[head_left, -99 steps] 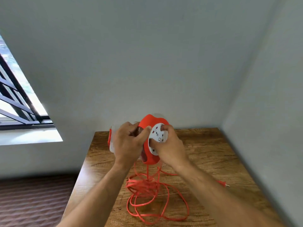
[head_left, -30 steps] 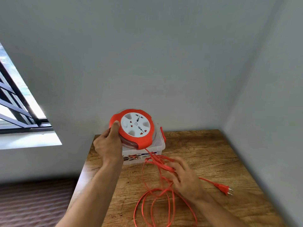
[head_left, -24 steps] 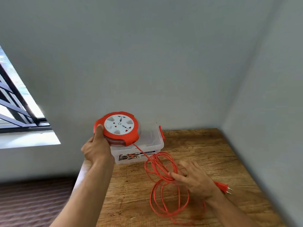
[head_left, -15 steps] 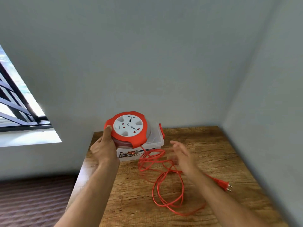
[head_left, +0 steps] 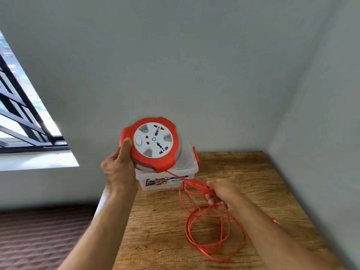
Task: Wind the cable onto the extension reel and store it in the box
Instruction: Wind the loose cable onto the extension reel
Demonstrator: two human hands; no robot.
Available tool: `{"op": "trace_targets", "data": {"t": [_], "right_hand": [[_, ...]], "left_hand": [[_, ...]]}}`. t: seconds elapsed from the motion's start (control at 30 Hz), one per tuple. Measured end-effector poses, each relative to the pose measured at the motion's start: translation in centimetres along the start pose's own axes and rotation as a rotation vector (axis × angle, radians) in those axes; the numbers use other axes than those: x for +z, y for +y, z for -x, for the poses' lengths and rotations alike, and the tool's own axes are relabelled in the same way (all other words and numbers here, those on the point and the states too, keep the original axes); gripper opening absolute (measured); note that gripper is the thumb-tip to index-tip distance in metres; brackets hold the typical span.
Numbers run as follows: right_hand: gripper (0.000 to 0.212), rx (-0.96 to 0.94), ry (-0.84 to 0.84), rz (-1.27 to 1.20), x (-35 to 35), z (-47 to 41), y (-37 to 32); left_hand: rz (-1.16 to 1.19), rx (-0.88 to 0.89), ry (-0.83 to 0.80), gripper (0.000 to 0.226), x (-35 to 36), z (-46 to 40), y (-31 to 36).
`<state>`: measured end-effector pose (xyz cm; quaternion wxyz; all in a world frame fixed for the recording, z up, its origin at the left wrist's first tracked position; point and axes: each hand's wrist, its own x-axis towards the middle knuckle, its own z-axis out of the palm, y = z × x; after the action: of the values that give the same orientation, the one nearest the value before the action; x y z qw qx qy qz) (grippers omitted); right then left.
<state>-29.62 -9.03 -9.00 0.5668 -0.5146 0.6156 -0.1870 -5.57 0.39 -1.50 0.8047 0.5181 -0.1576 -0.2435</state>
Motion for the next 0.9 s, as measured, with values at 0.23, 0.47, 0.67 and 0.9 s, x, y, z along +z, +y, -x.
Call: {"op": "trace_targets", "data": {"t": [0.23, 0.47, 0.67, 0.9], "right_hand": [[0.025, -1.142, 0.361, 0.707, 0.4, 3.2, -5.6], [0.062, -1.575, -0.022, 1.457, 2.6, 4.8, -8.0], [0.048, -1.672, 0.090, 1.545, 2.4, 4.8, -8.0], [0.061, -1.411, 0.251, 1.375, 3.5, 5.5, -7.7]], "left_hand": [[-0.284, -0.045, -0.091, 0.032, -0.6, 0.2, -1.0], [-0.544, -0.008, -0.439, 0.030, -1.2, 0.6, -0.8], [-0.541, -0.067, -0.478, 0.027, -1.9, -0.2, 0.1], [-0.561, 0.099, -0.392, 0.050, -0.6, 1.3, -0.3]]}}
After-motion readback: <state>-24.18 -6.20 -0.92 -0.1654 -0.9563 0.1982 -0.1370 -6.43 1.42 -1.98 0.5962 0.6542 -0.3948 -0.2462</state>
